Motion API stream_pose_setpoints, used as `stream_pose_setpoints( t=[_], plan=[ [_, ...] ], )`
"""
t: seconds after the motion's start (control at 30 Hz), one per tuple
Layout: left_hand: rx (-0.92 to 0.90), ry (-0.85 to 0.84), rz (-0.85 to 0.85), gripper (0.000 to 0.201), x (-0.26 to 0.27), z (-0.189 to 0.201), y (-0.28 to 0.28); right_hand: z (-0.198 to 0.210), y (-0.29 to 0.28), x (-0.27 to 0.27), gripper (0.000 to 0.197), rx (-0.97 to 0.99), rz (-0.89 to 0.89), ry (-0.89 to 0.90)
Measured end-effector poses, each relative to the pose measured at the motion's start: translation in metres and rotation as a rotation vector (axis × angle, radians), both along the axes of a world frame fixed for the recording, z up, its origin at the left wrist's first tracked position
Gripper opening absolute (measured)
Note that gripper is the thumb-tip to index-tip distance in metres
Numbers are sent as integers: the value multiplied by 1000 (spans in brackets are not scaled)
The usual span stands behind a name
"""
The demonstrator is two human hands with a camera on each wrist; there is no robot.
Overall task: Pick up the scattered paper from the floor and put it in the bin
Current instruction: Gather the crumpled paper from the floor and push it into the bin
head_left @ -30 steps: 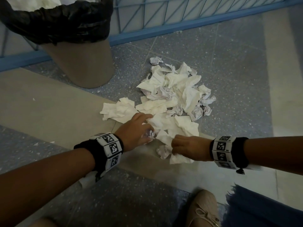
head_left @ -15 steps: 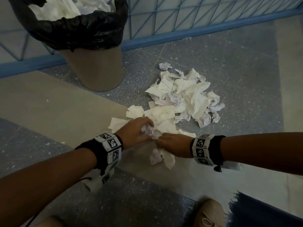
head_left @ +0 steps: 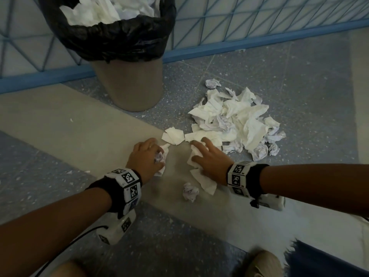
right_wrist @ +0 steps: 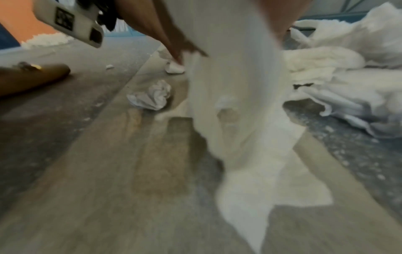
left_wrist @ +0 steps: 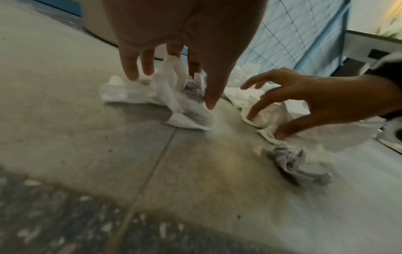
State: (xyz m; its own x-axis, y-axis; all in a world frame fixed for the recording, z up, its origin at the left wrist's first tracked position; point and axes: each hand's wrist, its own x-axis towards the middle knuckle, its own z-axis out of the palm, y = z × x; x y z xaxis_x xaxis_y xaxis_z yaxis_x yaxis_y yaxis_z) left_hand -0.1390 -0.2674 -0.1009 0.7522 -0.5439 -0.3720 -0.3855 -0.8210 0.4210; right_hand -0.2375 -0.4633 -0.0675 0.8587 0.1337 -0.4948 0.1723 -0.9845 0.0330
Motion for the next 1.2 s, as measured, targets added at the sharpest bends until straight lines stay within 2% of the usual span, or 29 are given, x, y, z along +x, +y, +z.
stream_pose_setpoints(
  t=[0.03,0.07,0.13,0.2,0.3,0.4,0.5,0.57,0.63,0.77,0.9,0.97,1.07,1.2],
  plan=[
    [4,14,-48,39,-3,-1,0,-1,0,1,49,-44,-23,-40],
    [7,31,-85,35,-5,1,-2,0,0,2,50,-26,-53,-6],
    [-19,54,-100,30,-4,8,-5,-1,0,2,41,76,-77,48],
    [-85,25,-97,33,3,19,-10,-1,-2,3,34,147,-55,41],
    [-135,-37,-136,51,16,31,-23,2,4,2,40,254,38,38],
    [42,-51,-291,70,23,29,-41,3,7,0,60,206,80,73],
    [229,-27,-398,56,24,21,-52,-2,7,-1,72,309,-131,110],
    [244,-48,-390,46,24,20,-54,-7,5,2,75,373,-317,141],
    [240,-80,-400,38,25,23,-53,-10,4,6,67,370,-391,138],
    [176,-30,-407,32,26,34,-40,-2,9,19,38,320,-361,117],
    [0,61,-330,61,36,72,-21,33,11,44,30,392,-327,-145],
    [-17,18,-316,52,45,99,-14,64,9,61,30,441,-344,-264],
    [-73,-34,-324,39,59,145,-4,117,3,88,34,491,-338,-339],
    [-377,-205,-297,49,76,219,9,194,5,121,29,734,-414,-309]
  ],
)
